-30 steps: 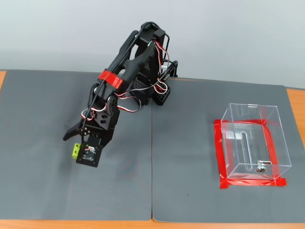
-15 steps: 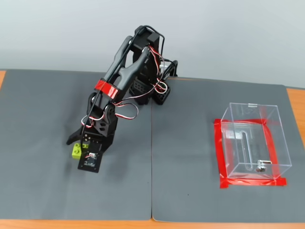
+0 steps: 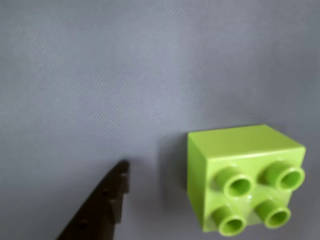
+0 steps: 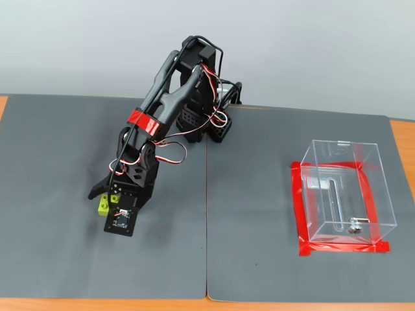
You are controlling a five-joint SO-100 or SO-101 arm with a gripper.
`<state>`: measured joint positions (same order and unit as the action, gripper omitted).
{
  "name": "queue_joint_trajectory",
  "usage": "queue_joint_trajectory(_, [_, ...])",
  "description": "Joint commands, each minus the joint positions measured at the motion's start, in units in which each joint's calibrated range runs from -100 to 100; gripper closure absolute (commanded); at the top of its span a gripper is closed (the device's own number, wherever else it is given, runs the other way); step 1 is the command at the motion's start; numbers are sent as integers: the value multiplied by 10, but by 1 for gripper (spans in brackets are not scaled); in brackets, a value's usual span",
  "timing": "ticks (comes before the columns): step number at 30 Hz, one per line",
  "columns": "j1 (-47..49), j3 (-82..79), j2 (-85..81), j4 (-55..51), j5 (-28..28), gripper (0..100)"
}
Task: Pick the green lego block and place it into the transparent box
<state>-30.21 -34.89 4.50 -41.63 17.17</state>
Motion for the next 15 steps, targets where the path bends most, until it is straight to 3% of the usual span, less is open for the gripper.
queue_joint_trajectory(1, [-17,16,-6,7,4,57])
queue_joint_trajectory(15, [-38,19,-5,11,12,57])
